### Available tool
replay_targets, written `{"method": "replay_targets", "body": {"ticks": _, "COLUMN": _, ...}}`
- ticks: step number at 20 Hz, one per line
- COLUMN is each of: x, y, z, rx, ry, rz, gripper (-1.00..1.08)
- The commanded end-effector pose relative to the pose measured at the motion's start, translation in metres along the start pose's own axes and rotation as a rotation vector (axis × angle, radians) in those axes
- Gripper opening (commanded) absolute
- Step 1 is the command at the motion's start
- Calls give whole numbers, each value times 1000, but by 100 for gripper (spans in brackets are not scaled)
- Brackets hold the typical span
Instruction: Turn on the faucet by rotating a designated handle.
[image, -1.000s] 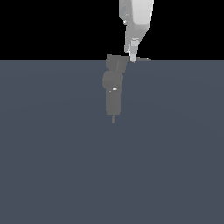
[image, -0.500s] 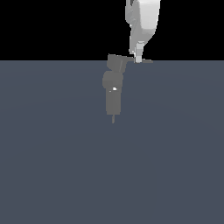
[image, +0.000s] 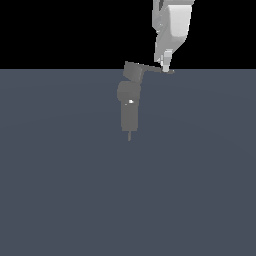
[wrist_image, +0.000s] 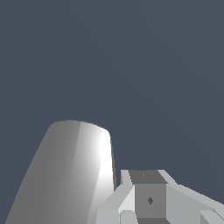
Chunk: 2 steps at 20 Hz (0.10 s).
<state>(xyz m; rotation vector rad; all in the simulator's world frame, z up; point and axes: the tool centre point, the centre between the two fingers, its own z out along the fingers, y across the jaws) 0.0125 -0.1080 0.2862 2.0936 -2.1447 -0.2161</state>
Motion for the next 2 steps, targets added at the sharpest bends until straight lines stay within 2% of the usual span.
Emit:
{"method": "replay_targets", "body": {"ticks": 1, "x": 21, "y": -4, "z": 1, "rx": 1, "ry": 2, "rz": 25, "gripper": -100}}
{"method": "replay_targets", "body": {"ticks": 2, "x": 21, "y": -4, "z": 1, "rx": 1, "ry": 2, "rz": 25, "gripper": -100}}
